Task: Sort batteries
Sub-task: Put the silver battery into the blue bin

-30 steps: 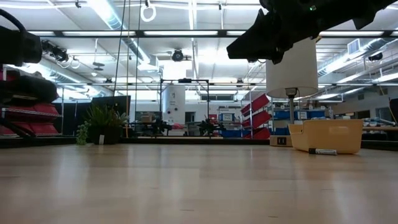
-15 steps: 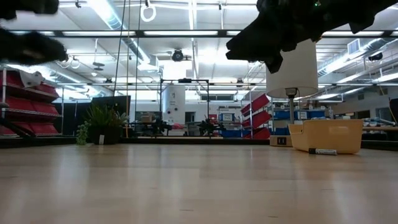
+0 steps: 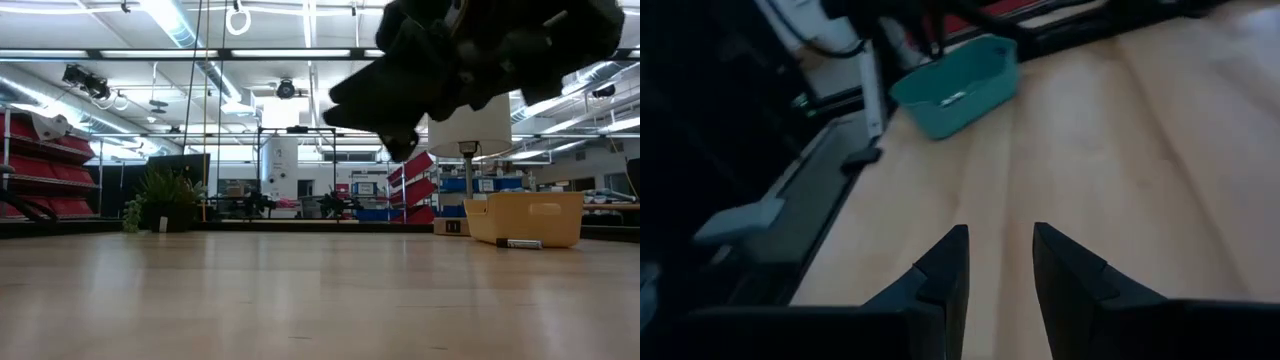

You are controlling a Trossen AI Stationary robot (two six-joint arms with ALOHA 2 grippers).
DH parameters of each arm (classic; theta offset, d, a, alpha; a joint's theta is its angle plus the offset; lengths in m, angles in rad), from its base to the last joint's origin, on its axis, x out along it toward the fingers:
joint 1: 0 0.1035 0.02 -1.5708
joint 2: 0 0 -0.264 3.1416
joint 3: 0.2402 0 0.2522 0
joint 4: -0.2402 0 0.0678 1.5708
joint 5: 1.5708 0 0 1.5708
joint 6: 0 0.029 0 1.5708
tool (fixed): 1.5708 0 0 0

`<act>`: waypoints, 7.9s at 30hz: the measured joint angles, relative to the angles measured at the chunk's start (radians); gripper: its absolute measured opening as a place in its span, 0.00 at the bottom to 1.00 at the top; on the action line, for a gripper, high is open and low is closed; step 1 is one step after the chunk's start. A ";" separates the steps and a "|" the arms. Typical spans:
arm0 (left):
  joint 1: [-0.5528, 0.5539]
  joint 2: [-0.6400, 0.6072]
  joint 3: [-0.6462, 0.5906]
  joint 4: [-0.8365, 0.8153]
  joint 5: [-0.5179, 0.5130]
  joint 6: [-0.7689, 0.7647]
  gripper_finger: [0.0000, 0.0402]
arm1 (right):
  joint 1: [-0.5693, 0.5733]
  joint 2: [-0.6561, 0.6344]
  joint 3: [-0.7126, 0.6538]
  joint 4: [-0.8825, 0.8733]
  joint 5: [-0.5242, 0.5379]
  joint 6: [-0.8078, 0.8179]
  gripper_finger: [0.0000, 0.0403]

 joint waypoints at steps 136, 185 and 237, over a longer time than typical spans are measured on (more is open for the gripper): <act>0.160 0.623 0.048 1.390 -0.405 0.669 0.41 | 0.548 0.450 0.480 -0.405 0.405 -0.175 0.57; 0.199 0.628 0.046 1.418 -0.503 0.707 0.41 | 0.497 0.444 0.480 -0.426 0.521 -0.117 0.60; 0.133 0.674 0.048 1.483 -0.607 0.552 0.41 | 0.250 0.417 0.479 -0.488 -0.305 -0.694 0.52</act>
